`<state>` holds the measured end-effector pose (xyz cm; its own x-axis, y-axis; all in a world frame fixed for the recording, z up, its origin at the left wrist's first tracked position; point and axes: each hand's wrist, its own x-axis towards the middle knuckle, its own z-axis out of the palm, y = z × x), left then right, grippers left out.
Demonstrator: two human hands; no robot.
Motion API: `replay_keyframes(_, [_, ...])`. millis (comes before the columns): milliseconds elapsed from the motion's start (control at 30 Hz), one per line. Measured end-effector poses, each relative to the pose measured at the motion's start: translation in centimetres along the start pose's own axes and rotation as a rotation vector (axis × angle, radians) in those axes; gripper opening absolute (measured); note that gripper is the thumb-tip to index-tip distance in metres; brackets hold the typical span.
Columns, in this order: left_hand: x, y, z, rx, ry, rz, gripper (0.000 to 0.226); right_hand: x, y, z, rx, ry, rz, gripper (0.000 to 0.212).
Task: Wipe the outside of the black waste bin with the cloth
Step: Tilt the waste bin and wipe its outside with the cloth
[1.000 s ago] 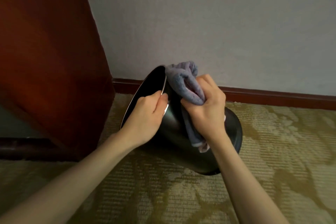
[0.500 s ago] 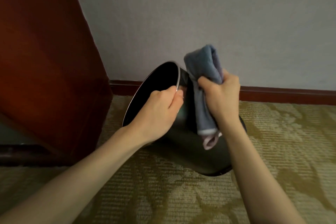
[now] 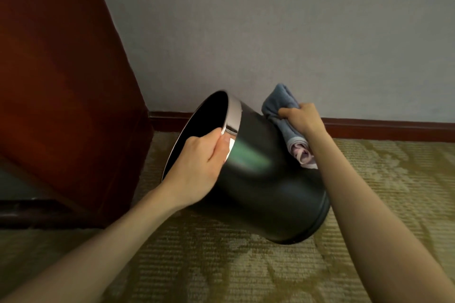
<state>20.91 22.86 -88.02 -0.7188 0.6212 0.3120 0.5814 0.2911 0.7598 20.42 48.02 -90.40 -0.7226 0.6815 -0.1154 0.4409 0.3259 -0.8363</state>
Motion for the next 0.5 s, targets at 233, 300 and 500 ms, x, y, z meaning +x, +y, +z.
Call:
replay_keyframes(233, [-0.7, -0.8, -0.3, 0.021, 0.038, -0.009, 0.044, -1.2, 4.9, -2.1, -0.065, 0.142, 0.158, 0.043])
replay_keyframes(300, [-0.9, -0.8, -0.4, 0.030, 0.041, -0.007, 0.044, -2.0, 4.8, -1.9, -0.081, 0.184, 0.125, 0.040])
replay_keyframes(500, [-1.3, -1.7, -1.1, 0.031, 0.105, -0.074, 0.042, -5.6, 4.1, -0.4, -0.137, 0.353, -0.053, 0.038])
